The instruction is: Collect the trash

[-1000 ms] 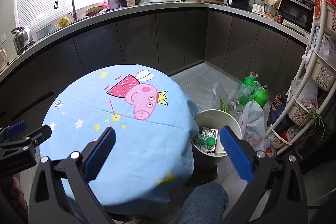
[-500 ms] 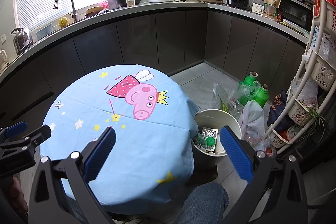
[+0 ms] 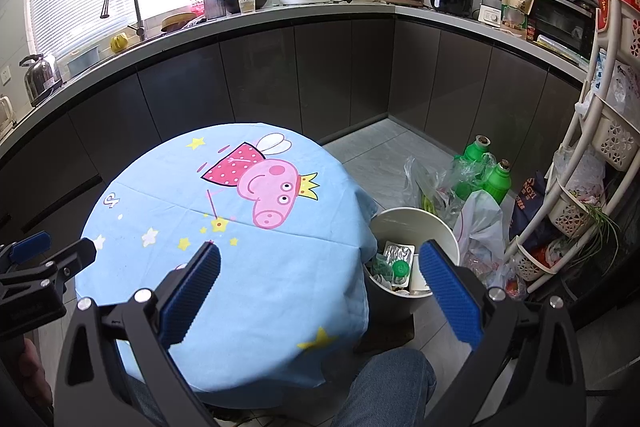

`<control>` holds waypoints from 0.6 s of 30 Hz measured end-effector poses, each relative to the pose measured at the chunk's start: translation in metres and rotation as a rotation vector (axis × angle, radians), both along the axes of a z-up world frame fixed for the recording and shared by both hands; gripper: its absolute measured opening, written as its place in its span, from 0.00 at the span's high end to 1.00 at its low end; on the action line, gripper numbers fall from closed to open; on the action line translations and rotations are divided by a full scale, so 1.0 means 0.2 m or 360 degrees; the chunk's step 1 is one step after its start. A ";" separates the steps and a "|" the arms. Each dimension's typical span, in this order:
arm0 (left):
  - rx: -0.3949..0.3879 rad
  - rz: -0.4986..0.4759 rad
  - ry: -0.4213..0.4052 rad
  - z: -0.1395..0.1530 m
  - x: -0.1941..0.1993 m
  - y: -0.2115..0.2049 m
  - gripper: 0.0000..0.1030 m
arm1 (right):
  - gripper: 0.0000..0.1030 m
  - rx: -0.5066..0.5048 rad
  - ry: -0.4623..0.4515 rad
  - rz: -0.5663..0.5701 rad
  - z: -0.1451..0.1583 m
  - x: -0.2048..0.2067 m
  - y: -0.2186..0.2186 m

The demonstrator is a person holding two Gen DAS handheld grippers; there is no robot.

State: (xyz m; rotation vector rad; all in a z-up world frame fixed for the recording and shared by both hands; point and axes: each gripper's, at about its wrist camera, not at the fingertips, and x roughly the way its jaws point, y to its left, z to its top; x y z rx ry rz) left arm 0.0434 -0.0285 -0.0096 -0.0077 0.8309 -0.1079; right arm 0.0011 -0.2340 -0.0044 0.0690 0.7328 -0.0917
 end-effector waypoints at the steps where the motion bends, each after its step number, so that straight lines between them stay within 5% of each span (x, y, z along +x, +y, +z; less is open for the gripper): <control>1: 0.0000 0.0001 -0.0001 0.00 0.00 0.00 0.08 | 0.03 0.0000 0.0000 0.0000 0.00 0.00 0.00; 18: -0.0001 -0.0014 -0.0006 0.00 0.00 0.00 0.08 | 0.03 0.0003 0.0003 -0.0002 0.00 0.00 0.00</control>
